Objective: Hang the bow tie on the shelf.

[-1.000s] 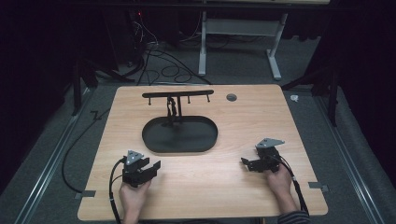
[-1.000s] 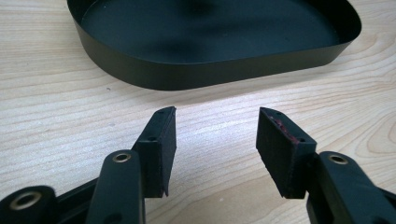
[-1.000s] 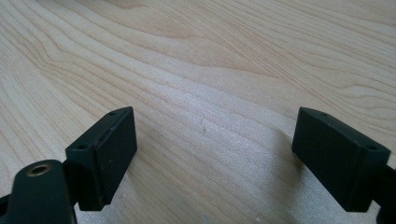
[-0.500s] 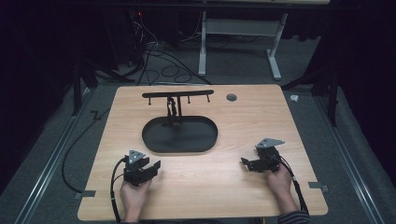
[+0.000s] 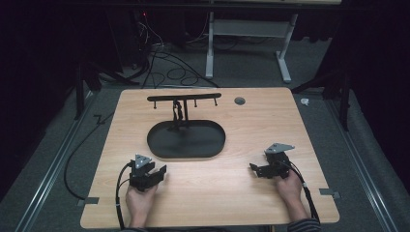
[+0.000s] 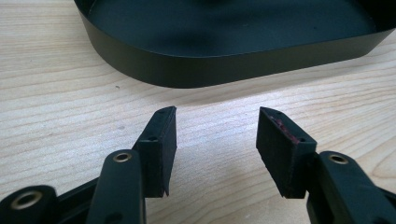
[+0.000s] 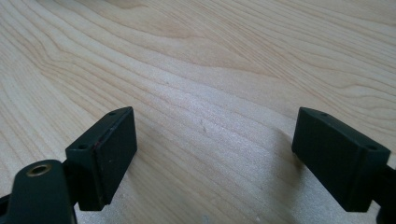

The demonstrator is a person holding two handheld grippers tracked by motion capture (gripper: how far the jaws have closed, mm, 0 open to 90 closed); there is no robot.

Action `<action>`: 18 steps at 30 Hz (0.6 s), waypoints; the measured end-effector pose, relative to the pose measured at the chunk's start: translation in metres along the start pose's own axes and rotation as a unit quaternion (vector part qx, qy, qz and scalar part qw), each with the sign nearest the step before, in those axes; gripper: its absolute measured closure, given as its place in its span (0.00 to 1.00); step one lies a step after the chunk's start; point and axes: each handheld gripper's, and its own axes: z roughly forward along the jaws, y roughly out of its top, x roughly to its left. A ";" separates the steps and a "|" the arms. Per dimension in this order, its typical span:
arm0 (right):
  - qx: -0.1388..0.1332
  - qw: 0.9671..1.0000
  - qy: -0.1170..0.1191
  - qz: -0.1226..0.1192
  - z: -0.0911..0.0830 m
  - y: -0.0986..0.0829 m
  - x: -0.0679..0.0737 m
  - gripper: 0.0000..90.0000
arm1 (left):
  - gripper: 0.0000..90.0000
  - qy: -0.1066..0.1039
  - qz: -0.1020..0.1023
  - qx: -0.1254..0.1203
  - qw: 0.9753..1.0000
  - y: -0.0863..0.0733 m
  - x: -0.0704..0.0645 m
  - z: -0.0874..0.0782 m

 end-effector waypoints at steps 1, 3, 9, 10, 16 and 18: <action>-0.001 1.000 0.000 0.000 0.000 0.000 0.000 0.17 | 0.54 0.000 0.001 0.002 1.000 0.000 0.000 0.000; 0.000 1.000 0.000 0.000 0.000 0.000 0.000 0.16 | 0.54 0.002 0.002 0.002 1.000 0.000 0.000 0.002; 0.000 1.000 0.000 0.000 0.000 0.000 0.000 0.16 | 0.53 0.008 0.005 0.005 1.000 -0.001 0.000 0.005; 0.000 1.000 0.000 0.000 0.000 0.000 0.000 0.17 | 0.53 0.009 0.006 0.006 1.000 -0.001 0.001 0.006; 0.000 1.000 0.000 0.000 0.000 0.000 0.000 0.16 | 0.53 0.015 0.013 0.009 1.000 -0.002 -0.001 0.009; -0.001 1.000 0.000 0.000 0.000 0.000 0.000 0.17 | 0.53 0.014 0.013 0.005 1.000 -0.002 -0.001 0.010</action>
